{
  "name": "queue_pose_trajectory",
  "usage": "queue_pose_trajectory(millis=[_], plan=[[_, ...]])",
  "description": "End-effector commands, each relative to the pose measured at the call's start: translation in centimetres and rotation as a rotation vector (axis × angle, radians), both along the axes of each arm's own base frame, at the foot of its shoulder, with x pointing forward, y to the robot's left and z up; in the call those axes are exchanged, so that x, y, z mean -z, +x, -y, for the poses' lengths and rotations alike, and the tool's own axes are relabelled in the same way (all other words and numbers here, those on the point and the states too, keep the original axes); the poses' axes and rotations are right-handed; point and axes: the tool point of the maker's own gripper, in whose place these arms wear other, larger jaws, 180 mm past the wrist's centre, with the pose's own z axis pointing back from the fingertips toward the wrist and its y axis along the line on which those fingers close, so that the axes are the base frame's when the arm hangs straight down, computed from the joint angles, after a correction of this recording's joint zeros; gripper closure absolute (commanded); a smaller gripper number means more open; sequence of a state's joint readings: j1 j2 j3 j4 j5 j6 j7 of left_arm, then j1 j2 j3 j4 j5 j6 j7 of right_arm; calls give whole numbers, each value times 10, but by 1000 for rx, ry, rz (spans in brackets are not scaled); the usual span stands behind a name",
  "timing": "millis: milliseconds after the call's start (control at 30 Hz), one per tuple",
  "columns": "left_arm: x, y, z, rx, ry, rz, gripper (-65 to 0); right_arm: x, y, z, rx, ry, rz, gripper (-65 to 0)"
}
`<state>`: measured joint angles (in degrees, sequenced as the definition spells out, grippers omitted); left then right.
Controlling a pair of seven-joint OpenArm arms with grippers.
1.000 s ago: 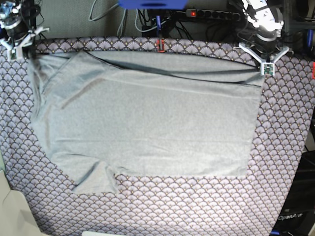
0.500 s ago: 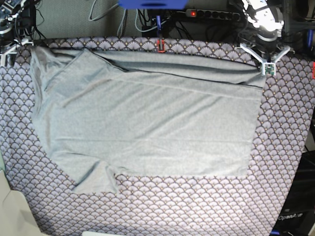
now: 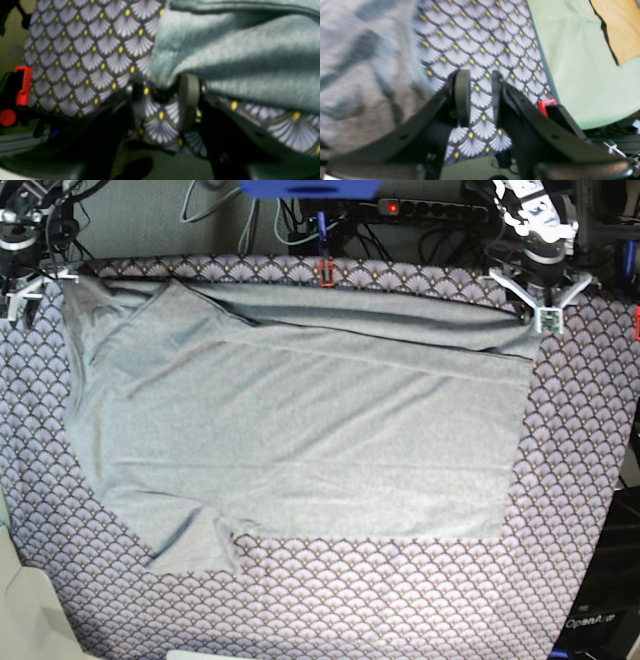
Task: Fold the T-shirt properly
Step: 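Drag the held edge back toward the collar with both grippers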
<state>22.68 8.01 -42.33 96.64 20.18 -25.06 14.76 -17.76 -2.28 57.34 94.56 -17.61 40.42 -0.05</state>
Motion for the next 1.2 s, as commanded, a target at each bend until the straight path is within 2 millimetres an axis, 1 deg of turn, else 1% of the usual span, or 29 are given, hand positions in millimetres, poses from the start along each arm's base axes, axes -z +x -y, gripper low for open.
queue_pose_trajectory(millis=[0, 100, 167, 300, 400, 433, 500, 567, 633, 700, 767, 800, 933, 1033, 1167], plan=[[-18, 6, -3, -1, 10, 71, -238, -20, 6, 1, -7, -34, 63, -163], [-40, 10, -1, -1, 1, 139, -238, -27, 8, -9, -6, -38, 83, -163], [-48, 12, -1, -2, -1, 160, -238, -29, 7, -15, -3, -35, 90, -163], [-48, 12, -1, -2, 1, 160, -238, -26, -2, -23, -6, -28, 70, -163], [-47, 8, -1, -3, -4, 156, -242, -22, -6, -23, 0, -21, 60, -164], [-45, 6, 0, -2, -7, 150, -256, -20, -10, -23, 0, -20, 50, -164], [-42, 2, 2, -1, -12, 140, -310, -16, -18, -25, -3, -15, 24, -164], [-42, -1, 3, 0, -13, 135, -386, -8, -23, -36, -19, 9, 2, -164], [-40, 0, 8, 27, -26, 128, -444, 0, -26, -48, -52, 30, -25, -164], [-38, 2, 18, 76, -52, 120, -477, 7, -27, -60, -87, 49, -46, -164], [-36, 3, 26, 105, -77, 115, -497, 11, -27, -69, -114, 63, -59, -164], [-36, 3, 28, 112, -81, 114, -498, 12, -26, -71, -121, 67, -61, -164], [-37, -1, 20, 96, -70, 113, -471, 12, -21, -78, -142, 76, -54, -164], [-38, 1, 19, 95, -70, 118, -427, 16, -13, -91, -177, 98, -53, -164], [-39, -3, 10, 69, -57, 116, -365, 20, -5, -109, -223, 124, -53, -164]])
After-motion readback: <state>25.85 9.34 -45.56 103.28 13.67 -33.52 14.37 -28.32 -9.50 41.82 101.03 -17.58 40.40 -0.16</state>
